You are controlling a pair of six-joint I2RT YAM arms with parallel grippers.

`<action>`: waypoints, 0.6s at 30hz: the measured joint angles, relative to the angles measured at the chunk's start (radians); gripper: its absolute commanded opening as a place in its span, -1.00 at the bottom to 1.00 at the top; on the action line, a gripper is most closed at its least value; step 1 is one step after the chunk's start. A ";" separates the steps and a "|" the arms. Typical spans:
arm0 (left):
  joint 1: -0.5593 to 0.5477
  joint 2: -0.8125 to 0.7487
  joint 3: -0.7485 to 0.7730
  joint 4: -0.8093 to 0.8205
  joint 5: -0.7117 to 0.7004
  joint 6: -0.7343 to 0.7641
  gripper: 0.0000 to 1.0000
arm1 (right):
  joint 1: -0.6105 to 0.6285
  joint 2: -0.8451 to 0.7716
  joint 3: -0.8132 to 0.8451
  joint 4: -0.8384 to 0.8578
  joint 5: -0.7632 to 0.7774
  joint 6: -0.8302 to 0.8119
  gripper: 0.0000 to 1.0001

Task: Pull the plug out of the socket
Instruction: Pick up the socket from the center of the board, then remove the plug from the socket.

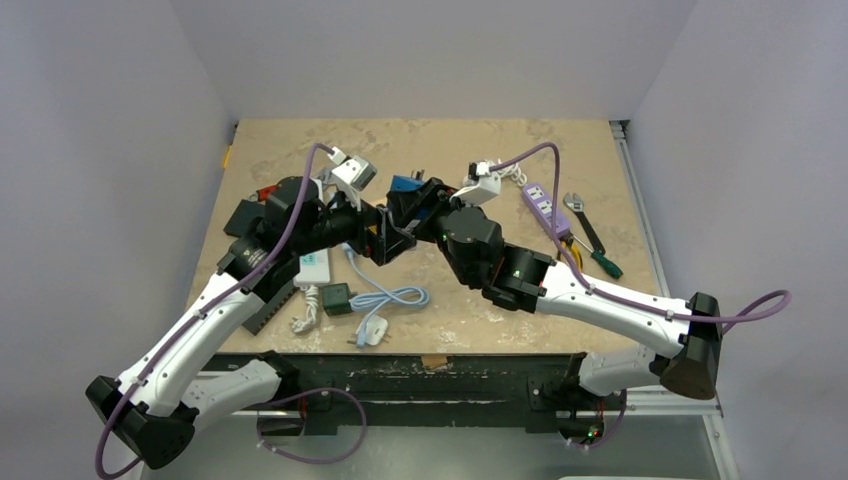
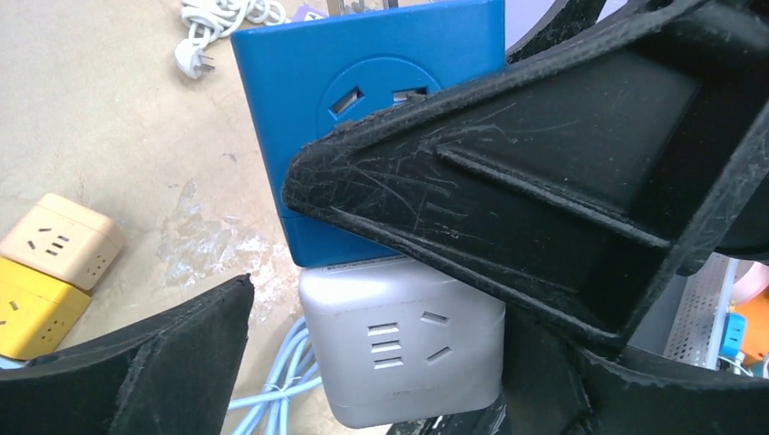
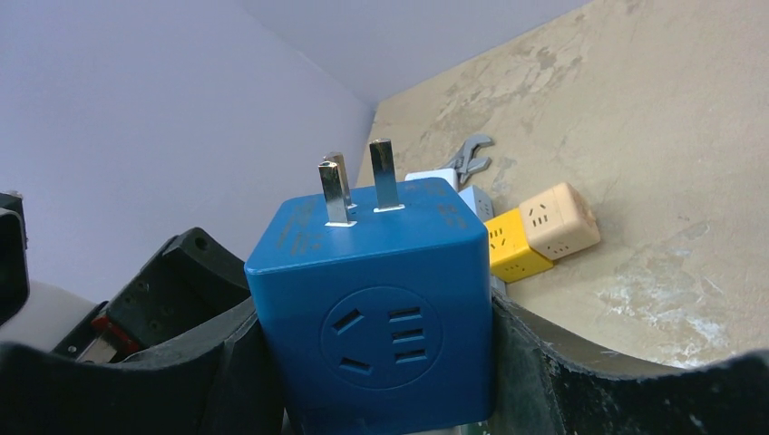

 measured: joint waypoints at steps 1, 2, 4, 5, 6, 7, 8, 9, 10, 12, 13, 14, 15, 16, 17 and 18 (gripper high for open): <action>-0.002 0.001 -0.002 0.002 0.000 -0.002 0.71 | 0.002 0.000 0.000 0.001 0.006 0.002 -1.00; -0.003 0.002 -0.003 0.006 0.001 -0.003 0.62 | 0.005 0.000 0.000 0.003 0.013 0.004 -1.00; -0.005 0.004 -0.003 0.013 0.008 -0.008 0.39 | 0.008 0.000 0.000 0.008 0.022 0.005 -1.00; -0.005 0.005 -0.003 0.018 0.013 -0.010 0.32 | 0.010 0.000 0.000 0.010 0.027 0.006 -1.00; -0.008 0.005 -0.003 0.022 0.021 -0.012 0.28 | 0.011 0.000 0.000 0.013 0.035 0.006 -1.00; -0.010 0.005 -0.003 0.026 0.027 -0.015 0.28 | 0.013 0.000 0.000 0.014 0.039 0.006 -1.00; -0.011 0.005 -0.003 0.031 0.035 -0.016 0.29 | 0.014 0.000 0.000 0.016 0.041 0.006 -1.00; -0.011 0.005 -0.003 0.035 0.037 -0.017 0.36 | 0.015 0.000 0.000 0.019 0.043 0.006 -1.00; -0.011 0.005 -0.003 0.037 0.040 -0.017 0.47 | 0.017 0.000 -0.001 0.023 0.047 0.006 -1.00; -0.011 0.005 -0.003 0.042 0.041 -0.017 0.63 | 0.019 0.000 -0.002 0.031 0.047 0.014 -1.00; -0.011 0.005 -0.004 0.042 0.042 -0.017 0.67 | 0.021 0.000 -0.002 0.039 0.047 0.018 -1.00; -0.011 0.005 -0.004 0.043 0.042 -0.017 0.70 | 0.024 0.000 -0.002 0.047 0.047 0.025 -1.00; -0.011 0.005 -0.005 0.043 0.043 -0.017 0.72 | 0.026 0.000 -0.002 0.054 0.048 0.029 -1.00; -0.011 0.004 -0.008 0.044 0.043 -0.016 0.71 | 0.027 0.000 -0.002 0.059 0.047 0.031 -1.00; -0.011 0.004 -0.011 0.044 0.044 -0.017 0.68 | 0.029 0.000 -0.002 0.063 0.048 0.034 -1.00; -0.011 0.004 -0.016 0.045 0.045 -0.017 0.60 | 0.031 0.000 -0.002 0.065 0.048 0.035 -1.00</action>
